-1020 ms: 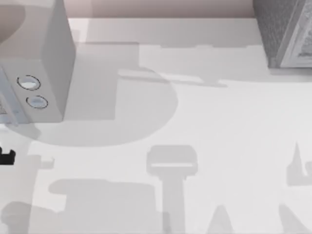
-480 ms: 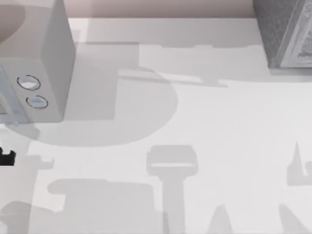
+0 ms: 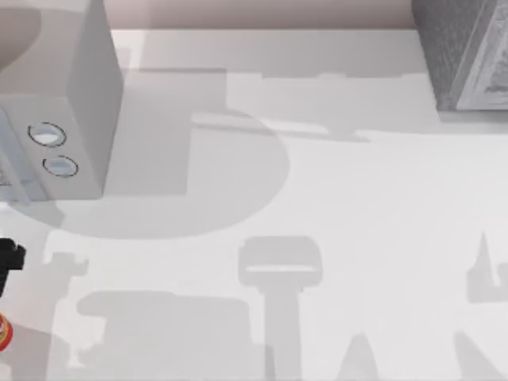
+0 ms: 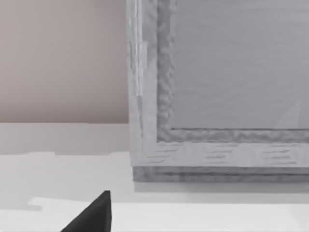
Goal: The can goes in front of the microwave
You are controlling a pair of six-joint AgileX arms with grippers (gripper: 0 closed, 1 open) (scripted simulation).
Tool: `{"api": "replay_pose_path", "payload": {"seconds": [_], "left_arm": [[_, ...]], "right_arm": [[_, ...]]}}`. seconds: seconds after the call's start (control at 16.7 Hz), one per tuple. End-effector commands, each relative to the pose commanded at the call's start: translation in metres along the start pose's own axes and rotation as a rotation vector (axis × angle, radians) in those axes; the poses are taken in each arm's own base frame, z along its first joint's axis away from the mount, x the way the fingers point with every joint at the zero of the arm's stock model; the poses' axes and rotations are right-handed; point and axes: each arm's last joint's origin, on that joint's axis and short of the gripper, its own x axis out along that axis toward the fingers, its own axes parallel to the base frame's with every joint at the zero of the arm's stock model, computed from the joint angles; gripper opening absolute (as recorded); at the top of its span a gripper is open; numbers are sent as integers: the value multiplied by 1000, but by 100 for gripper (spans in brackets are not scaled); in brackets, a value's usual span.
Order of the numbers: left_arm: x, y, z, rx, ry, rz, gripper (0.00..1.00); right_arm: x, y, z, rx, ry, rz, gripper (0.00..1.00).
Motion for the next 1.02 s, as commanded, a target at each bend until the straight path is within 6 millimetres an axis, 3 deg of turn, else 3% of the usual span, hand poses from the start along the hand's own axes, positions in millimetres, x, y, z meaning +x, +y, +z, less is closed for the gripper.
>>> {"api": "replay_pose_path", "payload": {"seconds": [0.6, 1.02], "left_arm": [[-1, 0, 0, 0, 0, 0, 100], [-40, 0, 0, 0, 0, 0, 100]], "right_arm": [[0, 0, 0, 0, 0, 0, 100], [0, 0, 0, 0, 0, 0, 100]]}}
